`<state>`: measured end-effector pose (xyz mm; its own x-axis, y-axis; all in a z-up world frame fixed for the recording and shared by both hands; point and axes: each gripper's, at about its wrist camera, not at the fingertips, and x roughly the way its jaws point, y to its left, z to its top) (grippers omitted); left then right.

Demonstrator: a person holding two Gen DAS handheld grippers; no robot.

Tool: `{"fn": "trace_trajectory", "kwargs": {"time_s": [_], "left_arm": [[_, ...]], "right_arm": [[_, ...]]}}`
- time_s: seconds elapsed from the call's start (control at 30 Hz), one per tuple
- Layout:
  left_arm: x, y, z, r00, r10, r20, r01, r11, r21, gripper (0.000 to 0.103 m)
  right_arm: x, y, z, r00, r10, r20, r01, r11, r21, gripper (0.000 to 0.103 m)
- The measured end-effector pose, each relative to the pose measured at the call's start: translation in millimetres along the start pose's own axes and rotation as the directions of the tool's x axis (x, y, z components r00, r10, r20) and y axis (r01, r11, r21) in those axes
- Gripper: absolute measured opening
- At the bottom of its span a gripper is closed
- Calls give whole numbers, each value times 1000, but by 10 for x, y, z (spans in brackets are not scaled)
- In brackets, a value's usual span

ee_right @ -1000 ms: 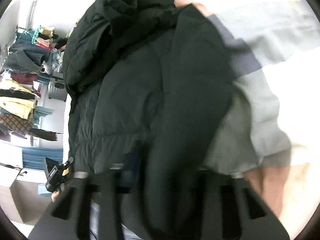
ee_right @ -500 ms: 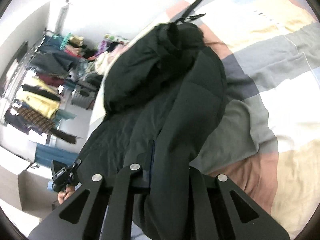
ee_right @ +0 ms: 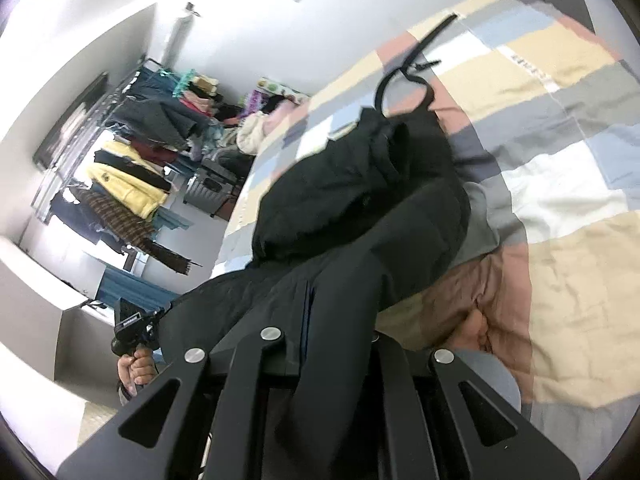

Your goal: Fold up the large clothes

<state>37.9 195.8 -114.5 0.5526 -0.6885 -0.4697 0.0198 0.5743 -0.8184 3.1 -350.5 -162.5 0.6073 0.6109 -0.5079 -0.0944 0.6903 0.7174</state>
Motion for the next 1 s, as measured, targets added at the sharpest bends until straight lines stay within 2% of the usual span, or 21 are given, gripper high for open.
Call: {"fn": "trace_trajectory", "kwargs": {"time_s": [0.1,0.2,0.33,0.53,0.63,0.77,0.9,1.0], "left_arm": [[-251,-165,-127,1000,9,-1,-9,999,46,3],[-384,-244,-171,1000,19,-11,-18,999,50,3],[-272,-348,-11,998,64,-26,-63,997,51,3],[137,-499,524,989,147,-20,-145,988,50,4],[388,-577,845,979,203,-7,-202,977,67,4],[681,-618,1190,965,261,6,-261,963,62,4],[997,-694,1522,944,329,22,-329,936,123,4],[1275,-672,1724,930,369,15,-367,922,124,4]], "right_arm": [[-269,71,-103,999,21,30,-21,1000,-11,9],[-470,118,-134,998,25,53,-25,1000,-1,9],[-473,125,55,998,-23,57,21,999,42,10],[-153,-59,647,996,-63,61,53,988,145,11],[49,-136,975,995,-78,61,66,981,180,11],[361,-191,1408,990,-129,47,120,979,165,11],[719,-295,1809,982,-190,23,185,974,128,11],[955,-436,2019,974,-228,-7,227,964,138,11]]}}
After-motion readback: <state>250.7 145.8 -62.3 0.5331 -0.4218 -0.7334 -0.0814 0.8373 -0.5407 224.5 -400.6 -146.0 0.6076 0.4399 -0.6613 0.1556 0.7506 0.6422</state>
